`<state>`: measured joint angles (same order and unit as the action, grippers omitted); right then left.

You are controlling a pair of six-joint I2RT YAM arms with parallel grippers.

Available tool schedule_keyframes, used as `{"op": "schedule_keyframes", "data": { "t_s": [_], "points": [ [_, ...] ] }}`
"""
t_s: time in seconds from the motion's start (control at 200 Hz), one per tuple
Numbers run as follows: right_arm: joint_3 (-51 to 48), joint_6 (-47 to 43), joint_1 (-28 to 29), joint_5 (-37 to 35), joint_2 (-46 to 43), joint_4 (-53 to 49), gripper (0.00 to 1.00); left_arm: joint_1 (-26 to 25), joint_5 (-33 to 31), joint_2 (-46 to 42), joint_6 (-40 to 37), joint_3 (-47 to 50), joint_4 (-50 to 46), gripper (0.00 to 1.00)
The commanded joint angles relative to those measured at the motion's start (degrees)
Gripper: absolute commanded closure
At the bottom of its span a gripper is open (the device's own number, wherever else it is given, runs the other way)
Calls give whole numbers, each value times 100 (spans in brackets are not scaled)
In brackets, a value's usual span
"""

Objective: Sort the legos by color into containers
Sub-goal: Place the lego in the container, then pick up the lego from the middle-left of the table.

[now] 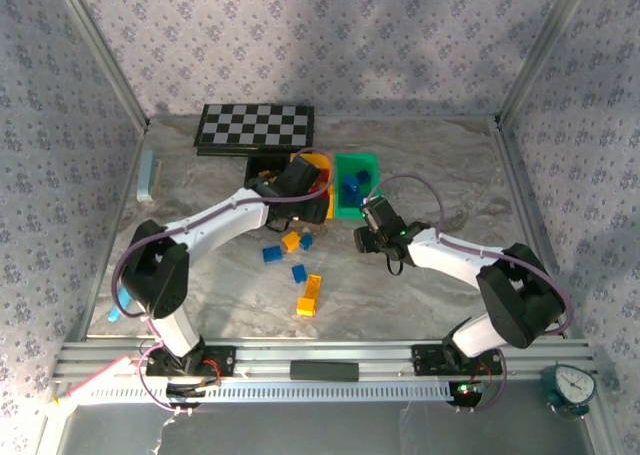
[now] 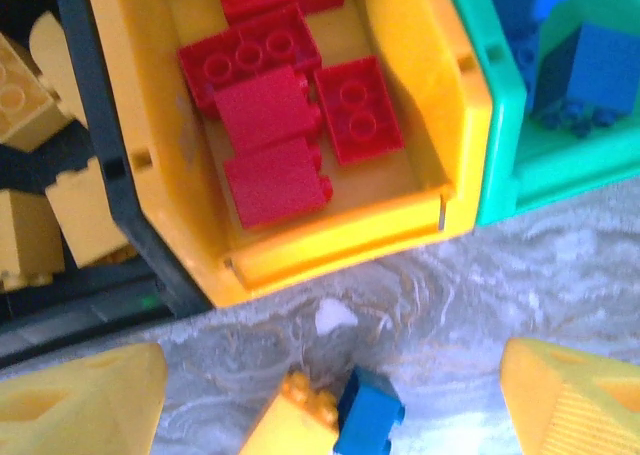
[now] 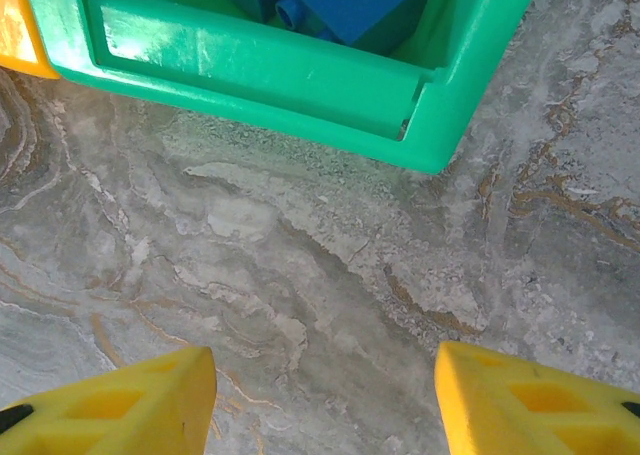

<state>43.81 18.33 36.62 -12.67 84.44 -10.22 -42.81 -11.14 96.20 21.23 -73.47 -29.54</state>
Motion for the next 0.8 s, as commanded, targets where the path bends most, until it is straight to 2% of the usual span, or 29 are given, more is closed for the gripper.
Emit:
{"op": "schedule_keyframes", "data": {
  "t_s": [0.0,0.2,0.38,0.56,0.795],
  "points": [
    [157,-22,-29,26,46,-40,39,-169,210,-473,-248,391,347,15],
    [148,4,-85,102,62,-9,39,-408,232,-905,-269,1078,438,16],
    [144,22,-122,157,50,-8,39,-572,618,-1253,-154,1639,729,18],
    [108,27,-132,150,-24,-9,39,-1040,758,-1489,-169,1946,578,19],
    [94,31,-129,185,-54,-6,39,-1560,708,-1342,-62,1938,-72,25]
  ]
}}
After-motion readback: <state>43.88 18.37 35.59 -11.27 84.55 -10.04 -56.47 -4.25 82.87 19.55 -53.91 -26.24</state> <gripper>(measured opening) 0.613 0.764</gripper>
